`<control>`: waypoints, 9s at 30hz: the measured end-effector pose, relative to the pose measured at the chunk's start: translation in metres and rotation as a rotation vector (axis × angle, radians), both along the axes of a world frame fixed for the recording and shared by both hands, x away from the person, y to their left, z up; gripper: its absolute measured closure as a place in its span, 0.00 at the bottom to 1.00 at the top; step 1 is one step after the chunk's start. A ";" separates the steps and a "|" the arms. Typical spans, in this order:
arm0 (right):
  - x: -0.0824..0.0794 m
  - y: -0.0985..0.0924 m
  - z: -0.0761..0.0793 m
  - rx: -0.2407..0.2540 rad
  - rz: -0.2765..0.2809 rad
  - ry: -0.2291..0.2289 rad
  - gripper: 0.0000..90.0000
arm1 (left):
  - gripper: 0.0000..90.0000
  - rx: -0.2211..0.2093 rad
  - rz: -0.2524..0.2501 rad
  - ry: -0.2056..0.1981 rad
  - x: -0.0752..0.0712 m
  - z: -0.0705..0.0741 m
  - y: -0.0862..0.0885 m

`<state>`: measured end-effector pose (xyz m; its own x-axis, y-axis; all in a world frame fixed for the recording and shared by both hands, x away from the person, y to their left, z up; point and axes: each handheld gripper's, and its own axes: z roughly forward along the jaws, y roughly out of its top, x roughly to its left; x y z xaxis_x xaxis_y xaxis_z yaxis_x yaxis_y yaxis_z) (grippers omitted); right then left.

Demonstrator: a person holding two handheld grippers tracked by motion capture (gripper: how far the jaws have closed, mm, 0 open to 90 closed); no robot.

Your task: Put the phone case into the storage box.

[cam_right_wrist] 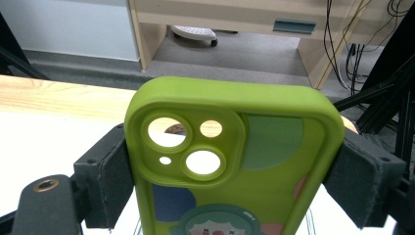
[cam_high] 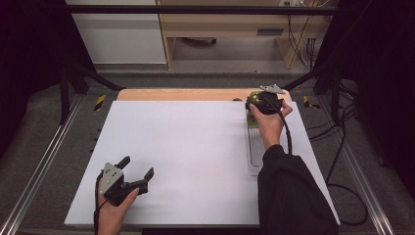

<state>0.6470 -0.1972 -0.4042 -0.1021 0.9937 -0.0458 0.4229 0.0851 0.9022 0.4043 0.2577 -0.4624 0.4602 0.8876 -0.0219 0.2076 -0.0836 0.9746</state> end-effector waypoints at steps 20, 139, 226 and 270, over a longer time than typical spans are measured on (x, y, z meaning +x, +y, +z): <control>0.007 0.000 -0.002 0.007 -0.005 0.009 0.17 | 0.05 0.000 -0.002 0.001 0.000 0.000 0.000; 0.016 0.008 -0.016 -0.054 -0.022 -0.047 0.07 | 0.05 -0.002 0.002 -0.001 -0.001 0.001 0.000; -0.003 0.010 0.011 -0.011 0.013 -0.043 0.04 | 0.05 0.026 0.001 -0.016 -0.003 0.003 -0.002; -0.042 0.005 0.055 0.055 0.063 -0.019 0.09 | 0.04 0.008 0.002 -0.005 -0.003 0.002 0.000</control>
